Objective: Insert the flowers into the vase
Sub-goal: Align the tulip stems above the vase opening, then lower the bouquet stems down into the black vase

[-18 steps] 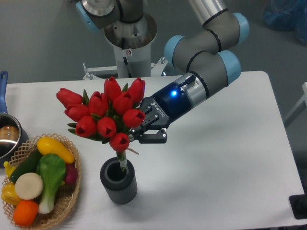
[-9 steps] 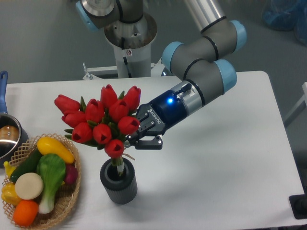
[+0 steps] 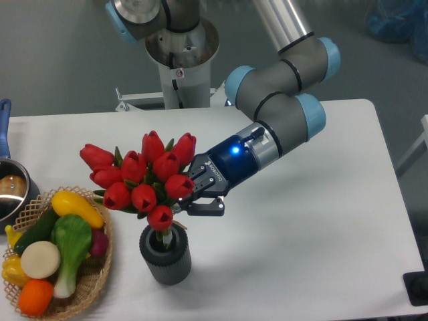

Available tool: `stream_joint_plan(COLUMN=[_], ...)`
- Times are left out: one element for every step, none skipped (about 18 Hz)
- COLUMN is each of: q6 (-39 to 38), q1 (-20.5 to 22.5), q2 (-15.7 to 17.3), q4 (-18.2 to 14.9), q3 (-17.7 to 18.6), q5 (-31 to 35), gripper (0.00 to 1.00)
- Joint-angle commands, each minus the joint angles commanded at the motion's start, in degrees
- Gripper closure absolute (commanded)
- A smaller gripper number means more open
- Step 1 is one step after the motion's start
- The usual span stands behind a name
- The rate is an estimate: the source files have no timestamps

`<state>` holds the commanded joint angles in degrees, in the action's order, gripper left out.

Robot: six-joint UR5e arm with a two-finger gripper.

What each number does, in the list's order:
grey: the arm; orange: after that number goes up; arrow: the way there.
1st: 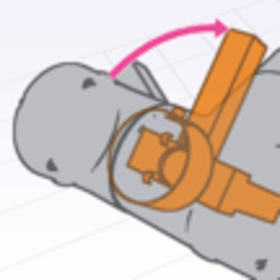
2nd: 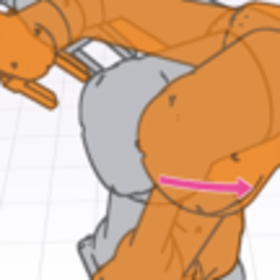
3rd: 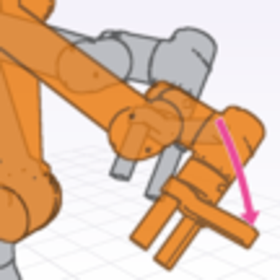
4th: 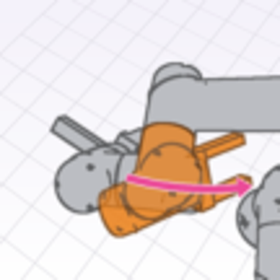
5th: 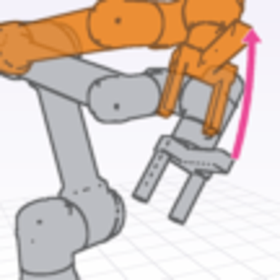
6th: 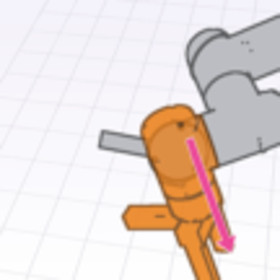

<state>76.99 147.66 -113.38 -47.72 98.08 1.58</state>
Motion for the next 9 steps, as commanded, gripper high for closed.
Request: stream_joint_plan(q6=[0.2, 0.2, 0.2, 0.2, 0.2, 0.2, 0.2, 0.3, 1.1], q1=[-0.4, -0.5, -0.5, -0.6, -0.6, -0.6, -0.7, -0.8, -1.1], q2=[-0.1, -0.2, -0.2, -0.2, -0.2, -0.3, -0.6, -0.7, -0.9], q4=[0.0, 0.0, 0.0, 0.0, 0.0, 0.0, 0.0, 0.0, 0.0], q3=[0.2, 0.4, 0.6, 0.7, 0.9, 1.0, 1.1, 1.6, 1.8], q5=[0.0, 0.0, 0.0, 0.0, 0.0, 0.1, 0.3, 0.6, 0.6], gripper=[0.87, 0.87, 0.87, 0.87, 0.87, 0.87, 0.86, 0.86, 0.87])
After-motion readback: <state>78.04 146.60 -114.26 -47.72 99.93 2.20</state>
